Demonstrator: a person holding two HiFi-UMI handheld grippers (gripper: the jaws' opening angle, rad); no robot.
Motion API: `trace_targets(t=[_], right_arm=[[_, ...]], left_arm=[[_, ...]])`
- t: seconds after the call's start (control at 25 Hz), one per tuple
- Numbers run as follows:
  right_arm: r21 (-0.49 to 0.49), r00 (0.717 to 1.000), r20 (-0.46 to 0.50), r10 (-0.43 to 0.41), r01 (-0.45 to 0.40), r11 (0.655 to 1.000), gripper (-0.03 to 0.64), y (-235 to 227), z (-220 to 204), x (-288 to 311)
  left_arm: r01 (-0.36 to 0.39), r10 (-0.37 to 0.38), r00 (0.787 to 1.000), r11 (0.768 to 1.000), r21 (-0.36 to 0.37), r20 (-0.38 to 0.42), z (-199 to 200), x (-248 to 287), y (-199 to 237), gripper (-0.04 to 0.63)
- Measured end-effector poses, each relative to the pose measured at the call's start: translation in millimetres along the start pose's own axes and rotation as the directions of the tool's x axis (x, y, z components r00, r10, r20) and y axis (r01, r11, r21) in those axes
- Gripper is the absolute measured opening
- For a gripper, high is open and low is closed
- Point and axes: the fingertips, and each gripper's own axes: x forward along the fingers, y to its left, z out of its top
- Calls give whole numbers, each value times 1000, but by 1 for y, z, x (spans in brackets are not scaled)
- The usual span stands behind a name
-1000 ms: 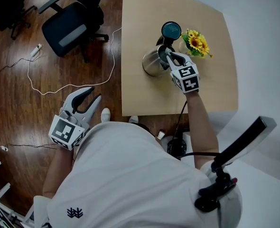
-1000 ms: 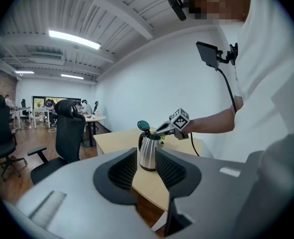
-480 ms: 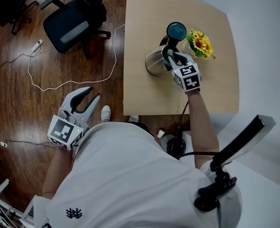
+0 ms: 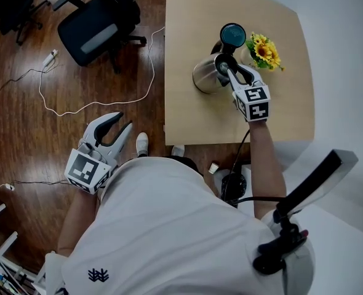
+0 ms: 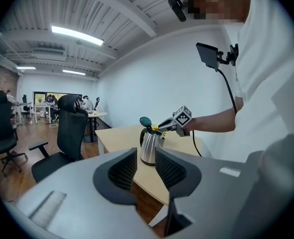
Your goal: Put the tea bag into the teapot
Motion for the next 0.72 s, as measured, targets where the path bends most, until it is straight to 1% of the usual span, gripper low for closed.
trace_targets(t=[0.12, 0.28, 0.36, 0.44, 0.52, 0.6, 0.72], right_arm=[[56, 999, 38, -37, 35, 998, 101, 9, 3, -26], [165, 994, 47, -103, 94, 982, 101, 30, -14, -78], [222, 990, 46, -136, 123, 967, 101, 48, -25, -106], [262, 985, 26, -168, 156, 952, 103, 69, -43, -135], [289, 983, -4, -185, 179, 941, 108, 92, -66, -163], [302, 983, -35, -181, 183, 936, 118, 117, -90, -187], [324, 984, -52, -171, 179, 929, 123, 145, -116, -219]], left_arm=[[45, -45, 999, 999, 5, 1, -1, 1, -1, 94], [152, -152, 988, 988, 22, 13, -4, 9, -9, 94], [217, -217, 976, 976, 29, 19, -8, 14, -13, 94], [281, -282, 960, 959, 29, 1, -22, 20, -19, 94], [337, -337, 941, 941, 2, -19, -39, 25, -28, 94], [372, -372, 928, 928, -18, -22, -48, 25, -43, 94], [393, -393, 919, 919, 11, -2, -43, 13, -70, 94]])
